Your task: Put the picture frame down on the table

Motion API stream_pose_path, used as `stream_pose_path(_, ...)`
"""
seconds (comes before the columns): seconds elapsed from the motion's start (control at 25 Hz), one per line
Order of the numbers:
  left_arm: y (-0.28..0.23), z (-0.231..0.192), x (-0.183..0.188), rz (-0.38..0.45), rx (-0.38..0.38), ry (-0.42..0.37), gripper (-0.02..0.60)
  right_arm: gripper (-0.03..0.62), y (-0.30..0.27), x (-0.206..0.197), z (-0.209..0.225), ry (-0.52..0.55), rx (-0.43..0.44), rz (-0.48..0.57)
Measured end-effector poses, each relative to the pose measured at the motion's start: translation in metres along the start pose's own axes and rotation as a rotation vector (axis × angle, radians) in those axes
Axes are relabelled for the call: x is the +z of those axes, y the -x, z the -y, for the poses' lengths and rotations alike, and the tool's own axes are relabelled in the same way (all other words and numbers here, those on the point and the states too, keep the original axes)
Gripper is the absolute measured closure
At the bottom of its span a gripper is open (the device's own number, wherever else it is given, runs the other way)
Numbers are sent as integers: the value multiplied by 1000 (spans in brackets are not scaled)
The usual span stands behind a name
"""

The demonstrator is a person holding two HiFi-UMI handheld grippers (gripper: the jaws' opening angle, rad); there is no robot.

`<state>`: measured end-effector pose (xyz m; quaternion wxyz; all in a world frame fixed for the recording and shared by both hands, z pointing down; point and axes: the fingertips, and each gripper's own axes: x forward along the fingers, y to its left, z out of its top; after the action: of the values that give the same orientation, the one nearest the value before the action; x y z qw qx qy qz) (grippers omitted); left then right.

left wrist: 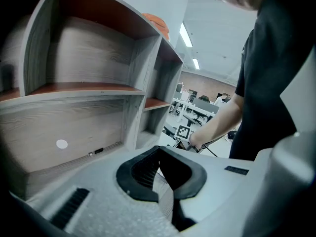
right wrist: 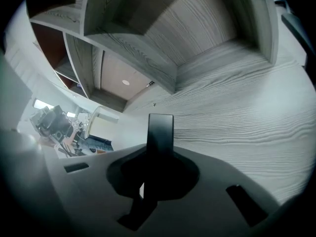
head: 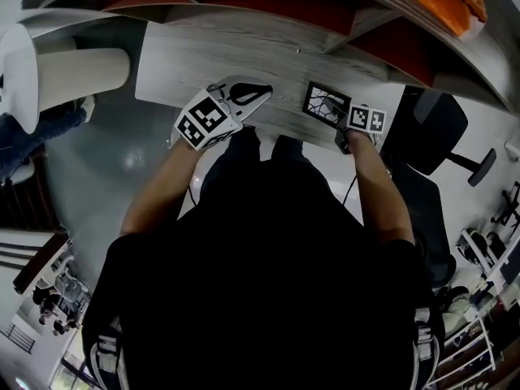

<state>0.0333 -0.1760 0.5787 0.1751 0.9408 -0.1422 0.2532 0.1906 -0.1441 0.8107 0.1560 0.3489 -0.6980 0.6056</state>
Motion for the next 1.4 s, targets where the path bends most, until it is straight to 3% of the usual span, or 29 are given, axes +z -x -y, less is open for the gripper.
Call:
stream_pose_path(0.8, -11, -4, -9, 11, -42, 42, 564, 545, -8, 4, 17, -24, -116, -10)
stream_pose_path(1.4, -11, -5, -12, -2, -68, 45, 563, 401, -4, 6, 38, 74, -289, -43)
